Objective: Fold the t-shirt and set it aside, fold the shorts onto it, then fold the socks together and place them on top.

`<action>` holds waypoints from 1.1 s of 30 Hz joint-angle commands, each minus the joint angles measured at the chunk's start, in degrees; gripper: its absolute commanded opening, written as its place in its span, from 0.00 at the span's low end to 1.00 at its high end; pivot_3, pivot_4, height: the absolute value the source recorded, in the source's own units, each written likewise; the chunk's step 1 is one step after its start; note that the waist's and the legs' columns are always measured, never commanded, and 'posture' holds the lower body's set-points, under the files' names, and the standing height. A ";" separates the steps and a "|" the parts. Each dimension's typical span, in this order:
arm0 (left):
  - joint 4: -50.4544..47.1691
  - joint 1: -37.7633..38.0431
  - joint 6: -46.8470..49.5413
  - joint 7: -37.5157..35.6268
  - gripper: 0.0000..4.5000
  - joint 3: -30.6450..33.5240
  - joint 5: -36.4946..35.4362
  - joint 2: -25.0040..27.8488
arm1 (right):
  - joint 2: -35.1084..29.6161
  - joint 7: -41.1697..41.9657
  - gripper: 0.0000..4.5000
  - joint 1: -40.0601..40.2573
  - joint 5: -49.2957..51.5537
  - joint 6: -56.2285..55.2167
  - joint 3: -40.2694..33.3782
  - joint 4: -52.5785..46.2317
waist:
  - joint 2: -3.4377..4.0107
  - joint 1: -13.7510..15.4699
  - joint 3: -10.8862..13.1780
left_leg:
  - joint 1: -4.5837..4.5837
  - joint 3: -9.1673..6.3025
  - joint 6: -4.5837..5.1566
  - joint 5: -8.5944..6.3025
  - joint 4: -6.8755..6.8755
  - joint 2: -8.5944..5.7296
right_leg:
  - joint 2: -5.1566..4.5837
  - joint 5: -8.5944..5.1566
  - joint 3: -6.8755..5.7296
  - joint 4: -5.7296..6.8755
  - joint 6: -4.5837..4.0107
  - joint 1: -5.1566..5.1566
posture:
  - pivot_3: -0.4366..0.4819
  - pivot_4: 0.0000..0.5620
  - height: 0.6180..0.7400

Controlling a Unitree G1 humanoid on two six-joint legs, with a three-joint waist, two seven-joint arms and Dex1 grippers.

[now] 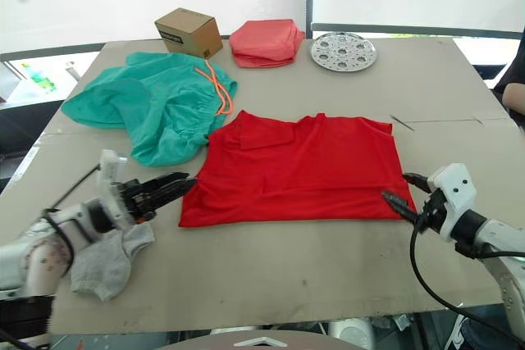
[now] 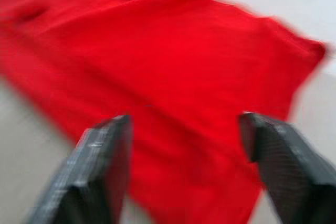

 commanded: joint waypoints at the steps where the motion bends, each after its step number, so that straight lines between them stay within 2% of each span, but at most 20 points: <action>1: -2.74 3.56 -12.00 -8.83 0.95 -3.34 7.45 3.27 | -4.16 6.88 1.00 0.97 -3.55 -5.50 1.94 3.12 | -0.03 0.12 0.03 | -0.05 0.00 0.00 -0.01 0.01 -0.02 | -0.21 0.00 -0.02 -0.03 0.01 -0.01 | 0.48 0.27 1.00; 6: 1.96 4.80 -26.24 -10.76 0.95 -8.90 17.68 2.13 | -5.31 9.94 1.00 -0.43 -7.40 -10.91 4.40 10.78 | -0.05 0.11 0.07 | -0.06 0.01 -0.11 -0.08 0.01 -0.01 | -0.26 0.00 -0.03 0.00 0.01 -0.04 | 0.48 0.27 1.00; 11: 8.76 2.86 -34.12 -11.21 0.95 -13.17 22.83 0.56 | -4.70 10.91 1.00 -4.47 -9.76 -13.25 6.68 19.36 | -0.09 0.05 0.11 | -0.04 0.02 0.00 -0.02 0.01 0.02 | -0.23 0.01 -0.03 0.01 0.01 -0.05 | 0.48 0.27 1.00; 13: 10.61 1.95 -34.95 -11.50 0.87 -14.30 23.64 0.31 | -4.75 11.47 1.00 -5.69 -9.94 -12.75 7.42 21.42 | -0.09 0.06 0.10 | -0.02 0.02 0.00 -0.02 0.01 0.03 | -0.24 0.01 -0.03 0.01 0.01 -0.04 | 0.48 0.27 1.00; 16: 12.82 1.12 -34.86 -12.31 0.61 -15.68 24.15 0.34 | -4.12 10.92 1.00 -7.76 -9.99 -10.65 8.46 23.42 | -0.11 0.06 0.06 | 0.01 0.02 0.01 -0.02 0.03 0.02 | -0.25 0.01 -0.04 0.03 0.01 -0.01 | 0.48 0.27 1.00; 17: 13.28 1.01 -34.91 -12.59 0.53 -15.99 24.22 0.44 | -3.83 10.34 0.89 -8.53 -9.97 -9.42 8.79 23.76 | -0.14 0.04 0.02 | 0.01 0.02 0.01 -0.02 0.02 0.03 | -0.26 0.01 -0.03 0.03 0.02 -0.01 | 0.48 0.27 1.00; 18: 13.47 1.00 -34.62 -12.99 0.44 -16.24 24.03 0.59 | -3.78 10.07 0.84 -9.03 -10.01 -8.28 9.17 23.89 | -0.13 0.01 0.00 | 0.04 0.02 0.01 -0.02 0.02 0.03 | -0.26 0.01 -0.03 0.03 0.02 0.01 | 0.48 0.27 1.00; 22: 13.31 0.81 -32.78 -13.76 0.01 -16.01 22.54 0.90 | -4.23 10.68 0.41 -9.70 -10.36 -6.90 10.37 23.03 | -0.13 -0.08 -0.03 | 0.06 0.03 0.01 -0.02 0.01 0.04 | -0.27 0.01 -0.03 0.03 0.02 0.02 | 0.48 0.27 1.00; 24: 12.94 0.90 -31.95 -14.61 0.00 -15.93 21.99 1.45 | -4.60 11.23 0.18 -10.02 -9.95 -5.92 10.55 21.99 | -0.11 -0.07 -0.04 | 0.06 0.02 0.00 -0.02 0.00 0.07 | -0.25 0.01 -0.06 0.03 0.02 0.02 | 0.48 0.27 1.00; 26: 11.83 1.51 -30.71 -15.61 0.00 -15.65 20.93 2.13 | -5.29 12.03 0.00 -9.89 -9.46 -5.12 10.35 20.90 | -0.11 -0.10 -0.04 | 0.06 0.02 0.00 -0.02 0.00 0.08 | -0.25 0.01 -0.07 0.02 0.01 0.01 | 0.48 0.27 1.00; 29: 8.36 3.99 -28.14 -17.74 0.00 -14.82 18.70 4.03 | -7.45 13.98 0.00 -7.99 -7.87 -2.53 9.49 17.17 | -0.09 -0.12 -0.02 | 0.04 0.02 0.00 -0.03 -0.01 0.08 | -0.25 0.01 -0.07 0.01 0.01 0.00 | 0.48 0.27 1.00; 33: 1.37 11.08 -25.11 -20.09 0.00 -12.45 15.51 7.47 | -11.11 16.47 0.00 -3.37 -4.11 2.36 6.84 10.26 | -0.06 -0.09 0.01 | 0.01 0.01 -0.02 -0.11 -0.04 0.13 | -0.26 -0.03 -0.09 -0.02 -0.04 -0.03 | 0.48 0.27 1.00</action>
